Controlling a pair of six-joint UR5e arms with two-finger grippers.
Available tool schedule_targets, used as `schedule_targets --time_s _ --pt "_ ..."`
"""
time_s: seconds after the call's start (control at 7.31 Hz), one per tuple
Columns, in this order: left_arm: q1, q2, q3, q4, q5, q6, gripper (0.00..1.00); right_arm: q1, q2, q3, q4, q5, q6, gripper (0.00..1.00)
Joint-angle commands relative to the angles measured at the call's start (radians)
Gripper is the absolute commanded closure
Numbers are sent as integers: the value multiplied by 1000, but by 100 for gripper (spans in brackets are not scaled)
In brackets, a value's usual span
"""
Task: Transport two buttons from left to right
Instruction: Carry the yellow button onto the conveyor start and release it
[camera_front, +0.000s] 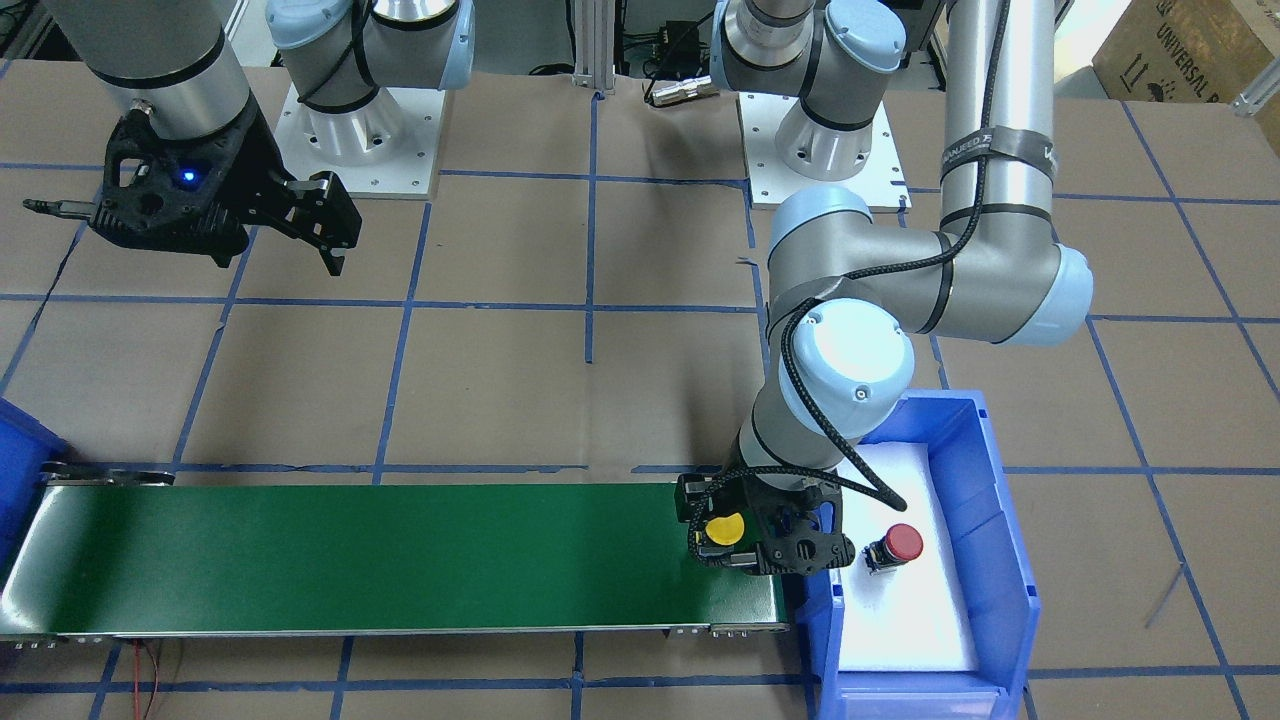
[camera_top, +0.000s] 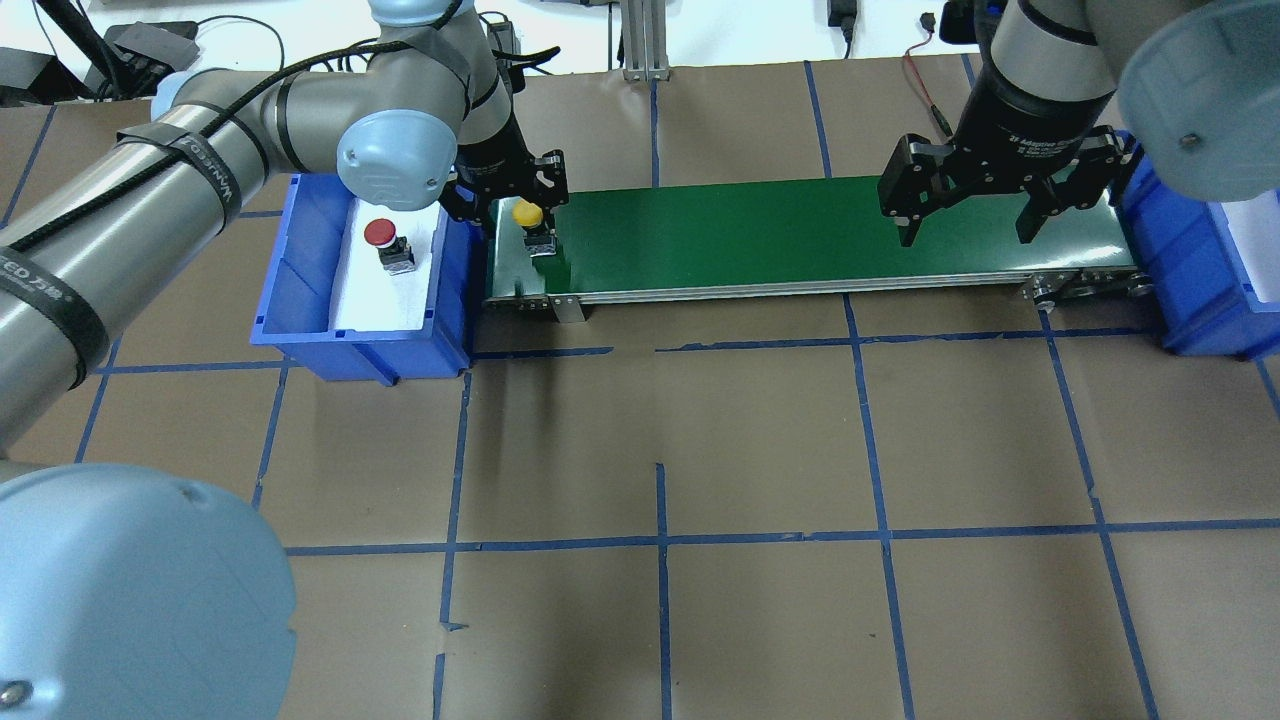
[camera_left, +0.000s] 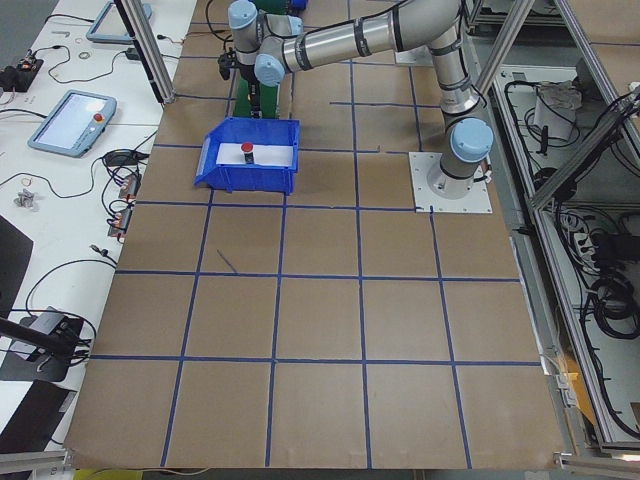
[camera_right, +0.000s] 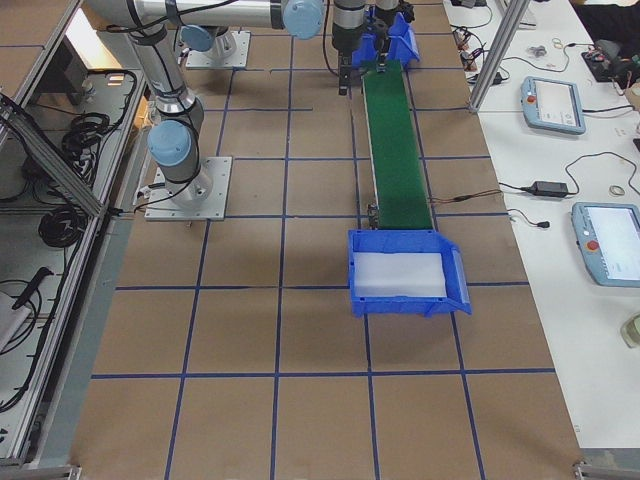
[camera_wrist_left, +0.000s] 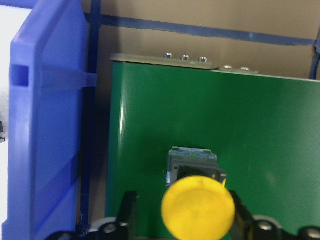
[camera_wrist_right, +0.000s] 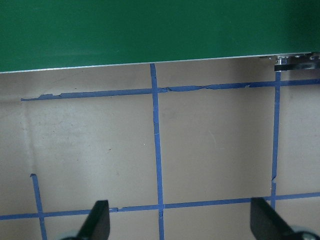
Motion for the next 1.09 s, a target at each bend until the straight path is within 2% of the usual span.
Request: schedule_targets --time_s 0.0,0.27,0.55,0.68,0.96 --pt "1 107 -2 -34 8 5 0 0 0 2 0 1 0 0" --pt "4 277 -26 -195 8 17 0 0 0 2 -1 0 0 0" --pt "8 425 -135 -249 10 31 0 0 0 0 -1 0 0 0" --pt "7 443 -175 -246 13 31 0 0 0 2 -1 0 0 0" --pt "7 445 -182 -245 11 31 0 0 0 2 -1 2 0 0"
